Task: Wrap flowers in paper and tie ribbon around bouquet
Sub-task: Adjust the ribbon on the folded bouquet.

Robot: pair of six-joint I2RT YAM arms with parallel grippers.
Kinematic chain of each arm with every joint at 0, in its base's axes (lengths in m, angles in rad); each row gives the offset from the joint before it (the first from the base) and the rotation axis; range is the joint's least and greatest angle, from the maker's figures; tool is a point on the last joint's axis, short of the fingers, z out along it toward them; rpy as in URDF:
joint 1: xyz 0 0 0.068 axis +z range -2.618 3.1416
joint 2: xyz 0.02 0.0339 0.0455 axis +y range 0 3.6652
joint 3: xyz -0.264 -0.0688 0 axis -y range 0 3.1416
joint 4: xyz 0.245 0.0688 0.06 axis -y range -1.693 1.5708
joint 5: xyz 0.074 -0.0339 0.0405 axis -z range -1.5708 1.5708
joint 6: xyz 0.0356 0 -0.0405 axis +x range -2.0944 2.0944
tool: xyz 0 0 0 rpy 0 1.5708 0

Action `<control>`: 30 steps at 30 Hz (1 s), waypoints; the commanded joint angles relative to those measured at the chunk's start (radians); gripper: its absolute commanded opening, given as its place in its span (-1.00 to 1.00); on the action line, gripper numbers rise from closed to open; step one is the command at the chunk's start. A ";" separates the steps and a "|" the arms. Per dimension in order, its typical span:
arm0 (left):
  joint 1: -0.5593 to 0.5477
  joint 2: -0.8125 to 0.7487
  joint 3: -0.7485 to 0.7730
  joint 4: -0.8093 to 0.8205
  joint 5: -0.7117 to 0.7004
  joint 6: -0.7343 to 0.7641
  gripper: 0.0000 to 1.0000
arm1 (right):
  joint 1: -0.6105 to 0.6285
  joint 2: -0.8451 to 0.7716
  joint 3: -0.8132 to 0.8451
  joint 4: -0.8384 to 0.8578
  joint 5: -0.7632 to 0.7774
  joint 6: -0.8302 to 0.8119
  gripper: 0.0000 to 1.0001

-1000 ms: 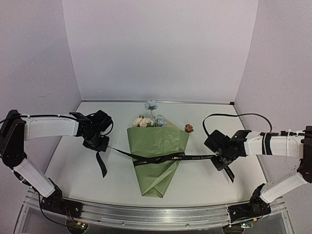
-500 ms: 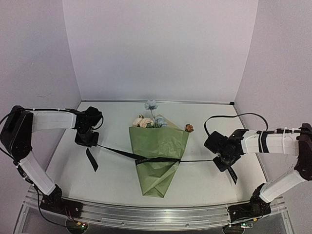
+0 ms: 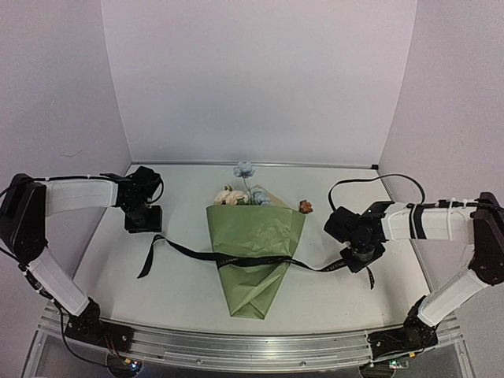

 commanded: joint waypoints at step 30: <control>-0.504 -0.299 -0.682 1.156 -0.042 -1.453 0.60 | 0.122 -0.594 -0.292 0.235 0.011 0.825 0.97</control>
